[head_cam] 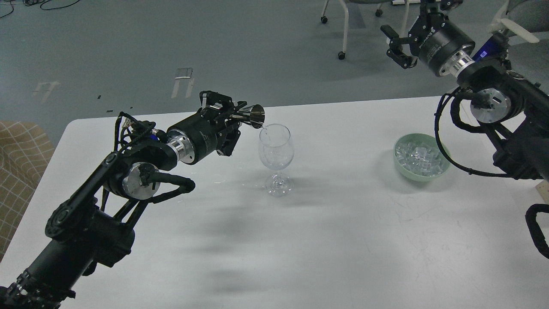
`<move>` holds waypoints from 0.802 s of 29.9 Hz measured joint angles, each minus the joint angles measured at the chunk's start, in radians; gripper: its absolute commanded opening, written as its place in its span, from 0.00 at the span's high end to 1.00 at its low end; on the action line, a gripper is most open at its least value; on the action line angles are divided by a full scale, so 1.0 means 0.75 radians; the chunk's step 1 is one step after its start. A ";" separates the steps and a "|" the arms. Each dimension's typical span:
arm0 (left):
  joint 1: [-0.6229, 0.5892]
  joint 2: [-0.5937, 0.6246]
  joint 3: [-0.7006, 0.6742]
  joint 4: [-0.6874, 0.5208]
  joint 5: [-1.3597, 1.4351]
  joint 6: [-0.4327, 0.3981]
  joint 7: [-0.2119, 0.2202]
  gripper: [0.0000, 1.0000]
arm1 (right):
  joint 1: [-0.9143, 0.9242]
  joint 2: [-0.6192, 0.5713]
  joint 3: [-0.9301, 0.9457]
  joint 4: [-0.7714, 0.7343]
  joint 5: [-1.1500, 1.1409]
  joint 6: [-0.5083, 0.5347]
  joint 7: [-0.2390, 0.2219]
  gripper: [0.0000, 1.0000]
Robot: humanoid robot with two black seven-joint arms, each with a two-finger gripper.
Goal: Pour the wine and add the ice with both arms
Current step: 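Tilt the jigger over the wine glass rim with the left gripper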
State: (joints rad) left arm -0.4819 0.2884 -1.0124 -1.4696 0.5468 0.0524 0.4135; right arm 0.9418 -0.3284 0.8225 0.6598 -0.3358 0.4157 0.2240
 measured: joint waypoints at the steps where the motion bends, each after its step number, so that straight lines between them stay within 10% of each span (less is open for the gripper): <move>1: 0.000 0.000 0.000 0.000 0.005 0.000 -0.004 1.00 | 0.000 0.000 0.000 0.000 0.000 0.000 0.000 0.00; 24: -0.010 0.015 0.000 -0.030 0.239 -0.115 -0.007 1.00 | 0.000 0.000 0.000 0.000 0.000 0.000 0.002 0.00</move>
State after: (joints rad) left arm -0.4898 0.2997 -1.0124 -1.4920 0.7263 -0.0336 0.4080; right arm 0.9418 -0.3282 0.8222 0.6596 -0.3360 0.4157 0.2253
